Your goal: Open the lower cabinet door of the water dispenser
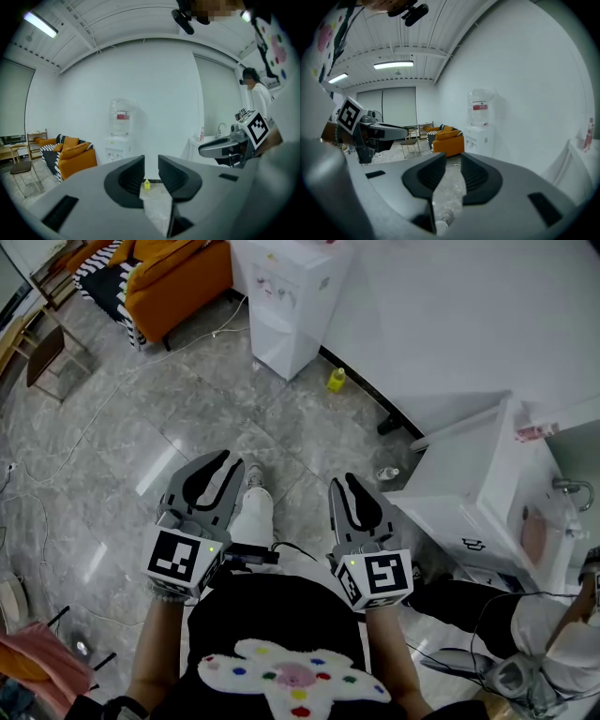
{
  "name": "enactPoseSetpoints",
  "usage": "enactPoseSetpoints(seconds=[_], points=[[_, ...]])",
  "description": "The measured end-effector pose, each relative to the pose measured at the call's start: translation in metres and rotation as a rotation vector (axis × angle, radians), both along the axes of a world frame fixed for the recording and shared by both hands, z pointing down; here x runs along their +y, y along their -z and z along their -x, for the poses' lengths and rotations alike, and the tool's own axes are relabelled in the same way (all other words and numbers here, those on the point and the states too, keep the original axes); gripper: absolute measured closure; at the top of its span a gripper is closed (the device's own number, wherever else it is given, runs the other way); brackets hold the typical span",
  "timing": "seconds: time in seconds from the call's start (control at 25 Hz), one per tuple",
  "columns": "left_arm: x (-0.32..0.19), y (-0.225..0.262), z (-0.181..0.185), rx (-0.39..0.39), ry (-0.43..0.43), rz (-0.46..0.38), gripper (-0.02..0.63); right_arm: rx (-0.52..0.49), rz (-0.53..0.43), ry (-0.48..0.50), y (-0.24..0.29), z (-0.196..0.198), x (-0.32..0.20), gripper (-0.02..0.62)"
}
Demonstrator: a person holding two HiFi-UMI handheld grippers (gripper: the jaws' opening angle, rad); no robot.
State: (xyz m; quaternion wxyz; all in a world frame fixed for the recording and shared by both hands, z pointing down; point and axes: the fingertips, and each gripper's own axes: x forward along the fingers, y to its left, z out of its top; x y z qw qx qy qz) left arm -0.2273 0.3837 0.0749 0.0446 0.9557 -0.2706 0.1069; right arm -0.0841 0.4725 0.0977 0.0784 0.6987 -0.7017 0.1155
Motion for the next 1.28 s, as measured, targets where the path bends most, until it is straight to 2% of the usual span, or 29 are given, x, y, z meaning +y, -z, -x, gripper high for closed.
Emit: enactPoseSetpoints(seconds=[0.04,0.08,0.48,0.68,1.28], points=[[-0.002,0.000,-0.002,0.004,-0.006,0.004,0.498,-0.002,-0.004,0.012,0.002,0.001,-0.003,0.488],[-0.004,0.002,-0.004,0.007,-0.010,0.006,0.497,0.001,-0.007,0.019,0.004,0.002,-0.007,0.479],[-0.035,-0.003,-0.009,0.004,-0.007,0.011,0.498,0.003,0.011,0.019,-0.001,-0.005,-0.038,0.479],[-0.058,-0.005,-0.024,0.009,-0.019,0.014,0.497,0.003,0.025,0.010,-0.004,-0.016,-0.059,0.479],[-0.164,-0.013,-0.064,-0.019,-0.059,0.048,0.499,-0.017,0.069,-0.020,-0.010,-0.052,-0.163,0.479]])
